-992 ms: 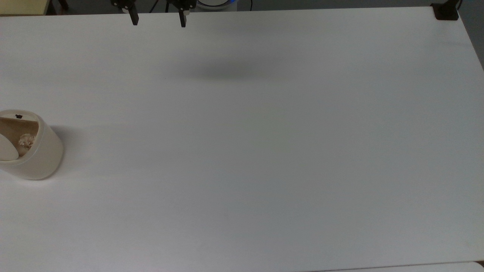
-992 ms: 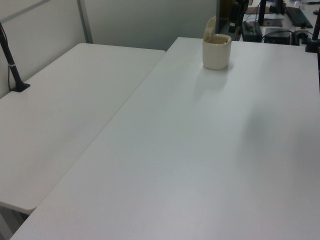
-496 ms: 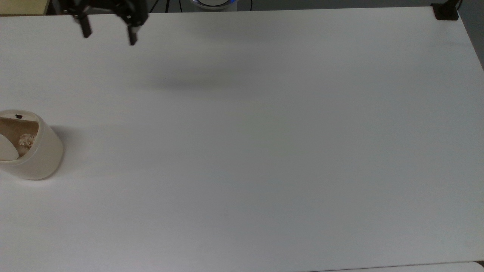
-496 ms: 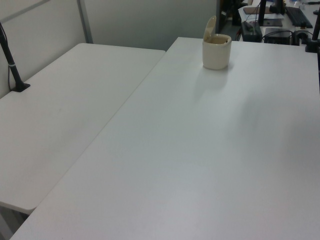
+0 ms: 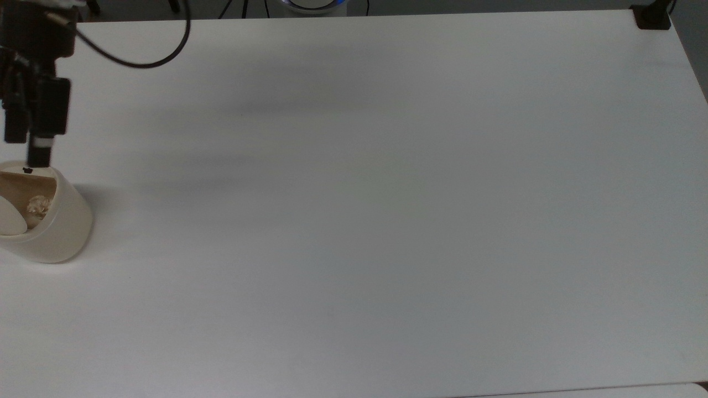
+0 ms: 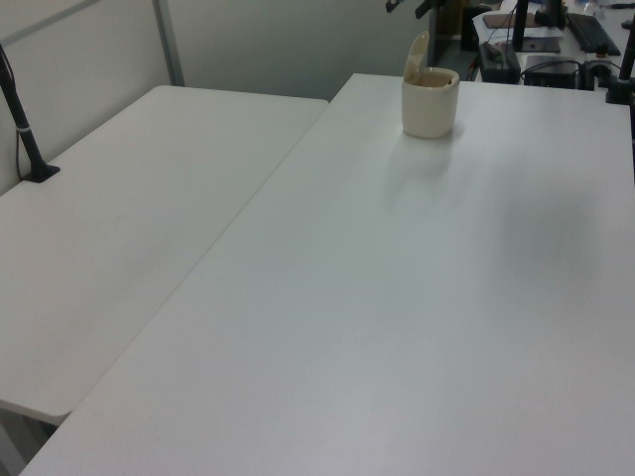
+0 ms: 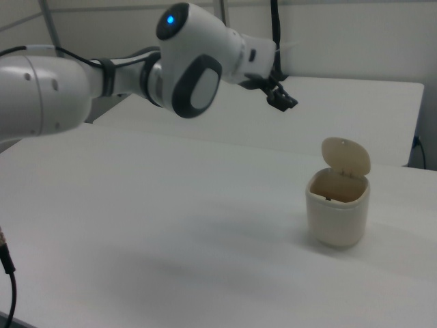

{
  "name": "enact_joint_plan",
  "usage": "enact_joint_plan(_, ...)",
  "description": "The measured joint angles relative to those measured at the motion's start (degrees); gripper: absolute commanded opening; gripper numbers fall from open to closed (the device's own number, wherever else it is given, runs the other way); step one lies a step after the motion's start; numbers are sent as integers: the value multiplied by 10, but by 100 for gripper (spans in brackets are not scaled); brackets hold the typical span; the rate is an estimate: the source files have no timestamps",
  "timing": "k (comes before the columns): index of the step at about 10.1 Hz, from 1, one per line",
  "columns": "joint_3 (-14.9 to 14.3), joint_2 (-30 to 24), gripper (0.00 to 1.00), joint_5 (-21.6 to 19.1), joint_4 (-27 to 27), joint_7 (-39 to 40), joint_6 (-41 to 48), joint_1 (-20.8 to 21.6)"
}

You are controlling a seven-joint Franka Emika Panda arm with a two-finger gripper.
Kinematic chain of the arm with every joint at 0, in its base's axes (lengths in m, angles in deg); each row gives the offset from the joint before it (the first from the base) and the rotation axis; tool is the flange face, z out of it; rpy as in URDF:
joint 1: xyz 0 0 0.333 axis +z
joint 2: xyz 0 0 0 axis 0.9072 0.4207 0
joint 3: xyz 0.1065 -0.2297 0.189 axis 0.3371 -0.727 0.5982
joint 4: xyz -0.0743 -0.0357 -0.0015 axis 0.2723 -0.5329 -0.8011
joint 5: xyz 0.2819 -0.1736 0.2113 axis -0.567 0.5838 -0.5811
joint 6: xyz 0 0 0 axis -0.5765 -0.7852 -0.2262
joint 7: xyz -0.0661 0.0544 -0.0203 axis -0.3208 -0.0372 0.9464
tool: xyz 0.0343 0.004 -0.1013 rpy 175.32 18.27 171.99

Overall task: Close the trash bin
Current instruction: 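Move the gripper toward the open lid of the cream trash bin, then push the raised lid down over the bin opening with the gripper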

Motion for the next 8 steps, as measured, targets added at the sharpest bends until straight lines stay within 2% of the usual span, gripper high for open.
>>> enact_joint_plan(1,0,21,15,-37,-14,-42,-30,-13)
enact_joint_plan(2,0,39,0,-84,-37,-53,-34,-26)
enact_joint_plan(3,0,53,0,-112,-57,-55,-34,-38)
enact_joint_plan(4,0,67,0,-119,-69,-58,-34,-46)
enact_joint_plan(8,0,112,0,-119,-81,-64,-47,-67)
